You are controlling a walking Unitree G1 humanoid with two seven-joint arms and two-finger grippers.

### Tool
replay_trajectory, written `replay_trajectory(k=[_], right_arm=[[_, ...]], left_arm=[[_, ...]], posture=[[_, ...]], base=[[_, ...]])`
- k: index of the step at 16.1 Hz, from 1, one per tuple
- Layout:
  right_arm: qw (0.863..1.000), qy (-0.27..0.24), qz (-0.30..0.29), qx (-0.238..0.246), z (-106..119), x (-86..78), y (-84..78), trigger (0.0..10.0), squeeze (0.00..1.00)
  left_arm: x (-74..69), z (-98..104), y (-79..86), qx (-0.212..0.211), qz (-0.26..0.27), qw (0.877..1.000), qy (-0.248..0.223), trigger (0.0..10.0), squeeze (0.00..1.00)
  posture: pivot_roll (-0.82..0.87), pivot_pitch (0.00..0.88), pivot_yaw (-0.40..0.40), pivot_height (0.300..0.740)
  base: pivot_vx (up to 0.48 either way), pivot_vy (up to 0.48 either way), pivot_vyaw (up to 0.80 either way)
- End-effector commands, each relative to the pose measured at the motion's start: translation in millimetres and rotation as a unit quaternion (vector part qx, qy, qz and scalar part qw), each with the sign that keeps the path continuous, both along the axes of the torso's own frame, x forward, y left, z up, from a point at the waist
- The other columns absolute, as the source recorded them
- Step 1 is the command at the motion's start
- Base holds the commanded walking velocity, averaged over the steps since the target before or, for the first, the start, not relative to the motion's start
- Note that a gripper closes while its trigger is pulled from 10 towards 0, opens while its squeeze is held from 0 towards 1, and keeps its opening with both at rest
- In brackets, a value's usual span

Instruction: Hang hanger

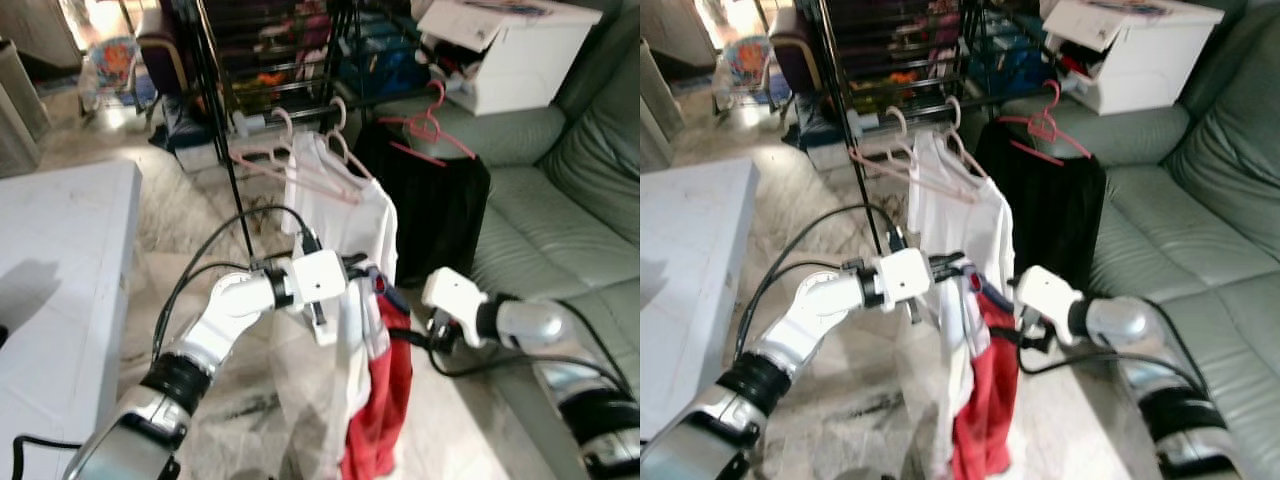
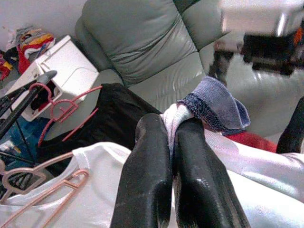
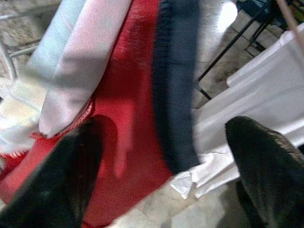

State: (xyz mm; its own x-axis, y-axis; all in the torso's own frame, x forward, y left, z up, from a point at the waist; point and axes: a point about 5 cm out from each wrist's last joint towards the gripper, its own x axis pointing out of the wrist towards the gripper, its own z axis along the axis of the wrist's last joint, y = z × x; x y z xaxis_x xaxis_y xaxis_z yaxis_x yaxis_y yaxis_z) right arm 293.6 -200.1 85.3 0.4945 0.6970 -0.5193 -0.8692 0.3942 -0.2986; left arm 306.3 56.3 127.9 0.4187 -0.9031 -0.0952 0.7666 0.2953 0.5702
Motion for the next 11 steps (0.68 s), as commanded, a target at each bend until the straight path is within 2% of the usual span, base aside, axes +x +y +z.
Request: replay_trajectory(k=[1, 6, 8, 11], right_arm=[[1.0, -0.021, -0.009, -0.004, 3, 9.2, 1.3, 0.0, 0.0], [0.995, -0.058, -0.085, 0.014, 5, 25.9, -9.3, 0.0, 0.0], [0.984, -0.092, -0.144, 0.042, 9, 38.1, -9.0, 0.0, 0.0], [0.983, -0.092, -0.144, 0.059, 9, 42.1, -1.5, 0.0, 0.0]], left_arm=[[2.0, 12, -0.8, -0.012, -0.009, 1.0, -0.017, 10.0, 0.0], [-2.0, 19, -8.1, -0.043, -0.029, 0.999, -0.008, 10.0, 0.0], [-7.9, 22, -19.7, -0.063, -0.045, 0.997, -0.002, 10.0, 0.0], [-13.4, 21, -32.8, -0.07, -0.059, 0.996, -0.001, 10.0, 0.0]], posture=[[-0.04, 0.0, 0.043, 0.74], [-0.04, 0.0, 0.035, 0.74], [-0.04, 0.0, 0.032, 0.74], [-0.03, 0.0, 0.028, 0.74]], base=[[0.0, 0.0, 0.0], [0.0, 0.0, 0.0], [0.0, 0.0, 0.0], [0.0, 0.0, 0.0]])
